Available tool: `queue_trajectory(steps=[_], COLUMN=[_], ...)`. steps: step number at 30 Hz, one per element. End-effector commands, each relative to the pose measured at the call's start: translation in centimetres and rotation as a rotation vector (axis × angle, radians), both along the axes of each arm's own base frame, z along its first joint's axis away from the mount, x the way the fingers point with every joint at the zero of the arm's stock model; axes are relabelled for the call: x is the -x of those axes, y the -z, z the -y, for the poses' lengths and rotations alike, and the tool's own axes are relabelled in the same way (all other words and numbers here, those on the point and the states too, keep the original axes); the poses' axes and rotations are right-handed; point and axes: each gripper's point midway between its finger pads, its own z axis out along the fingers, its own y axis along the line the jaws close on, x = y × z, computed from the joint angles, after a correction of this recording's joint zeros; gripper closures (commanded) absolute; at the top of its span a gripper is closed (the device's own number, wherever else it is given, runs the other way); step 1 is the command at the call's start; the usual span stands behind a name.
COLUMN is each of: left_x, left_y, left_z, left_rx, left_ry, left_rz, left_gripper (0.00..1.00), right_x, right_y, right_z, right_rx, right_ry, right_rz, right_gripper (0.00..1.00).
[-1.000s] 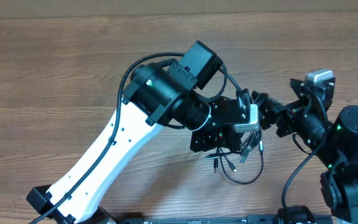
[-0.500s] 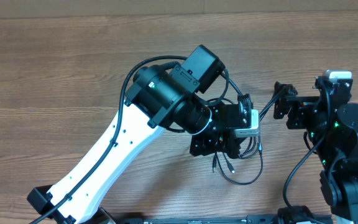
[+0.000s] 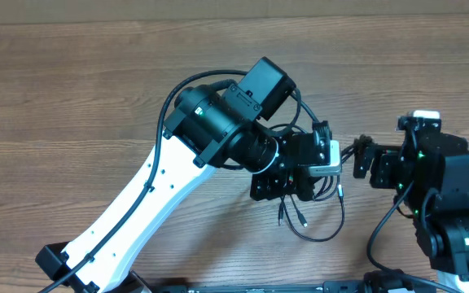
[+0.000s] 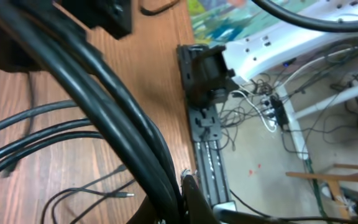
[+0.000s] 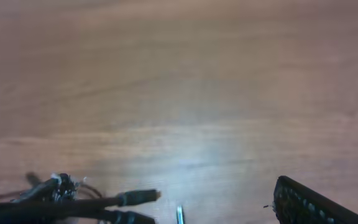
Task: Untangle cables
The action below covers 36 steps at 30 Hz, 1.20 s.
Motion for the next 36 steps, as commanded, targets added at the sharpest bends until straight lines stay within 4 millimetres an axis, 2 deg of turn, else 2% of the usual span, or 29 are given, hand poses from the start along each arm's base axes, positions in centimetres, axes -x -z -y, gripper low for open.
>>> queue_trajectory(steps=[1,5,10,17,21,22,27,30,31,36], left_x=[-0.8,-2.7,-6.8,-11.1,-13.5,-14.4,-16.2,-17.0,-17.4,-18.3], left_y=[-0.7,-0.8,-0.9,-0.6,-0.4,-0.5,-0.6,-0.5,-0.3,-0.1], left_z=[0.0,0.6,0.8,-1.0,-2.9,-4.0,-5.8,-7.0,-7.8,-9.6], left_rx=[-0.009,-0.022,-0.055,-0.118,-0.150,-0.151,-0.080,-0.018,0.015,0.136], left_ry=[-0.078,-0.200,-0.460,-0.808,-1.044,-1.170,-1.483,-1.705,-1.827,-2.124], left_rz=[0.023,0.027,0.062,0.083,0.093,0.066,-0.162,-0.378,-0.503,-0.847], left_gripper=[0.96,0.96,0.96,0.96,0.96,0.96,0.96,0.96,0.96,0.96], right_x=[0.5,1.2,1.9,2.4,2.5,2.5,2.7,2.6,2.7,2.8], right_y=[0.5,1.4,1.9,2.1,2.2,2.2,2.4,2.3,2.4,2.5], right_z=[0.5,-0.2,-1.4,-2.3,-2.4,-2.4,-2.4,-2.4,-2.4,-2.4], right_rx=[-0.002,-0.026,-0.075,-0.110,-0.115,-0.115,-0.114,-0.115,-0.115,-0.114], right_ry=[0.030,-0.002,-0.054,-0.089,-0.095,-0.095,-0.094,-0.094,-0.094,-0.093], right_rz=[-0.040,-0.090,-0.130,-0.148,-0.156,-0.157,-0.164,-0.164,-0.165,-0.174], right_gripper=[0.00,0.00,0.00,0.00,0.00,0.00,0.00,0.00,0.00,0.00])
